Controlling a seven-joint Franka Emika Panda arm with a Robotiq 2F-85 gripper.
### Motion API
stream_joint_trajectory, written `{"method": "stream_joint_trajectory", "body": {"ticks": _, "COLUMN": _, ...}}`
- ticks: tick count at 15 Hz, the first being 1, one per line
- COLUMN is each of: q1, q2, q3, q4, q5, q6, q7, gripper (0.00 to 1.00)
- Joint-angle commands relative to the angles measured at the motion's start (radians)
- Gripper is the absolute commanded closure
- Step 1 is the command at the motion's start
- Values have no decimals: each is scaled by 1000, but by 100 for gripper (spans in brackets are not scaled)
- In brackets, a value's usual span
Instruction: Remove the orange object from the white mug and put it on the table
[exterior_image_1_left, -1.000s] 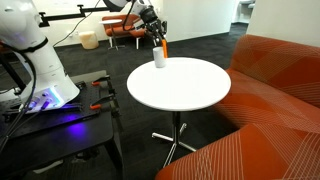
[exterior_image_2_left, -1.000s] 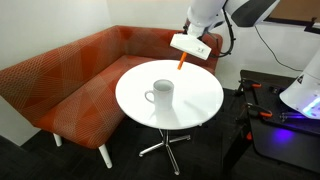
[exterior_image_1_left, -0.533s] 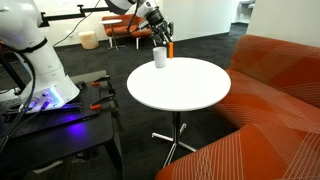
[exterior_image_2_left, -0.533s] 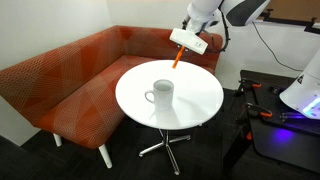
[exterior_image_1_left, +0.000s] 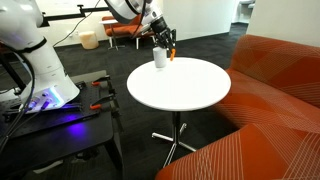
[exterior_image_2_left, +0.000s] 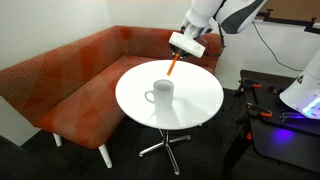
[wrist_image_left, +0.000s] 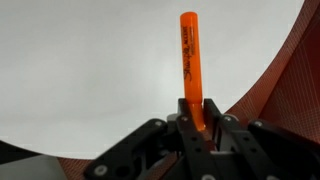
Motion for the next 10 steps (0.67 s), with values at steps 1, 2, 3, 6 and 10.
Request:
{"method": "stream_joint_trajectory", "body": {"ticks": 1, "q1": -22, "q2": 63, "q3": -10, "q4": 34, "q5": -11, "q6": 87, "q7": -19, "gripper": 87}}
{"method": "stream_joint_trajectory", "body": {"ticks": 2, "q1": -25, "q2": 76, "q3": -11, "q4": 38, "q5": -8, "q6": 102, "q7": -22, "gripper": 76}}
{"method": "stream_joint_trajectory", "body": {"ticks": 3, "q1": -28, "q2": 88, "q3": -11, "q4": 43, "q5": -7, "q6": 114, "q7": -25, "gripper": 53}}
{"method": "stream_joint_trajectory", "body": {"ticks": 6, "q1": -37, "q2": 118, "q3": -9, "q4": 58, "q5": -6, "q6": 141, "q7": -27, "gripper": 43}}
{"method": "stream_joint_trajectory", "body": {"ticks": 10, "q1": -37, "q2": 129, "q3": -2, "q4": 65, "q5": -1, "q6": 135, "q7": -36, "gripper": 13}}
